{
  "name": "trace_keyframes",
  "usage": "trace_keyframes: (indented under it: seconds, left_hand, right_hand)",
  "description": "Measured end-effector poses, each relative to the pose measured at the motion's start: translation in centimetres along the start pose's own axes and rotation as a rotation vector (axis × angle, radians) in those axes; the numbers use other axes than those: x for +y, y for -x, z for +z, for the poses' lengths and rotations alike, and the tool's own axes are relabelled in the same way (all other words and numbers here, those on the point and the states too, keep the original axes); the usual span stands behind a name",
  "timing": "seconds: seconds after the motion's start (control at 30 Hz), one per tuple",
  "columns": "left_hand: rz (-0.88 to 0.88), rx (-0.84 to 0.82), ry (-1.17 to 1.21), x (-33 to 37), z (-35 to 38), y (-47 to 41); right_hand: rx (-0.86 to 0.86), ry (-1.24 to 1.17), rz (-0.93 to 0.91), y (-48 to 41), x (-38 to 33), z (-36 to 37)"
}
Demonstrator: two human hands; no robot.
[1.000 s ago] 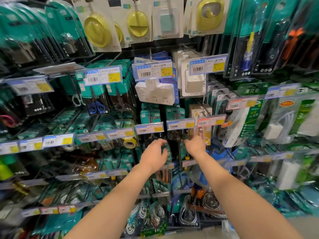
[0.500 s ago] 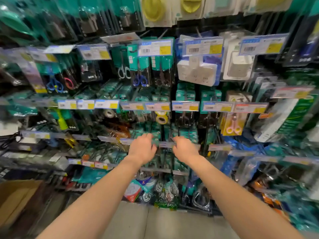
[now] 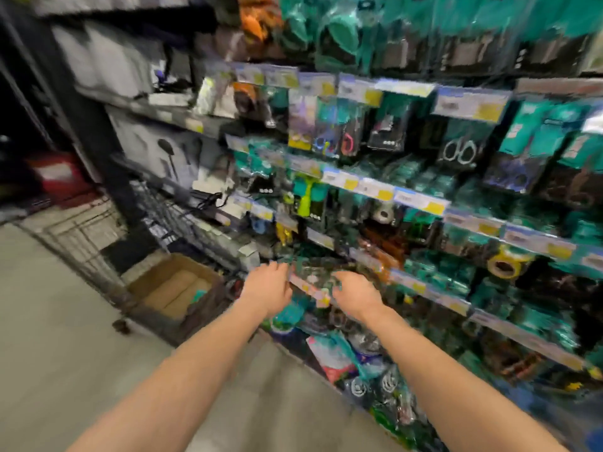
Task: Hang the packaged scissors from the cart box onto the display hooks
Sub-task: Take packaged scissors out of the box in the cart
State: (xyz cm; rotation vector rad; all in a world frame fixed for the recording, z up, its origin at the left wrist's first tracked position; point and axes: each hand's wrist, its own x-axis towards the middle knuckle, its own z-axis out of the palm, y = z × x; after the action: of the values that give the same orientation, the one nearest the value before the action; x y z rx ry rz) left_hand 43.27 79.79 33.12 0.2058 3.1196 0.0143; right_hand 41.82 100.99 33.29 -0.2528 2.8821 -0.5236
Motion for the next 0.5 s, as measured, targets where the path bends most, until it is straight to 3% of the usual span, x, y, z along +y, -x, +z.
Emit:
trace_keyframes:
  seconds: [0.27, 0.5]
  left_hand:
    - [-0.228, -0.076, -0.021, -24.5, 2.5, 3.9]
    - [-0.348, -0.144, 0.048, -36.7, 4.4, 5.7]
  right_hand:
    - [-0.137, -0.017, -0.139, -8.0, -21.5, 10.9]
    - [-0.243, 0.019, -0.181, -12.6, -32.6, 17.5]
